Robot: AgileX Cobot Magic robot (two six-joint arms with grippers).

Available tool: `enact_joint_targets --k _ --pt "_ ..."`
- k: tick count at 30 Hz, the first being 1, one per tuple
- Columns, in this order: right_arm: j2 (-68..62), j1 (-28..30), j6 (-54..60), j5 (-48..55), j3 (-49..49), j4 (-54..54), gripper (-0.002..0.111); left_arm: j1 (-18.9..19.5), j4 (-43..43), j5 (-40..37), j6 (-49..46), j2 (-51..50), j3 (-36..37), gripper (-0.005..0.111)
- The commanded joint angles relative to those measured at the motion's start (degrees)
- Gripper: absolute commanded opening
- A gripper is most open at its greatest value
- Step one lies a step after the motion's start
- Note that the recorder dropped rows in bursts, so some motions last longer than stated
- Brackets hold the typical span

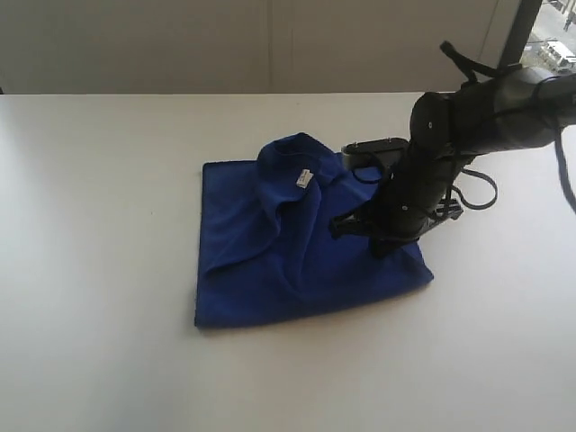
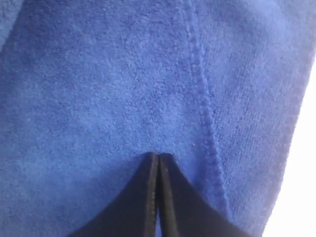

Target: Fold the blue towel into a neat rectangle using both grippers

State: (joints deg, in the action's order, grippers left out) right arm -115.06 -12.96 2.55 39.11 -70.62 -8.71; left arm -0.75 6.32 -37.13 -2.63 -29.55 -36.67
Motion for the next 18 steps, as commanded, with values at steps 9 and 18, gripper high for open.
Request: enact_joint_targets --k 9,18 --pt "9.62 -2.44 -2.55 -5.2 3.91 -1.76 0.0 0.06 0.25 -0.66 -0.14 0.27 0.22 0.0" --pt "13.84 4.3 -2.97 -11.97 3.91 -6.52 0.0 0.06 0.25 -0.66 -0.14 0.27 0.22 0.0"
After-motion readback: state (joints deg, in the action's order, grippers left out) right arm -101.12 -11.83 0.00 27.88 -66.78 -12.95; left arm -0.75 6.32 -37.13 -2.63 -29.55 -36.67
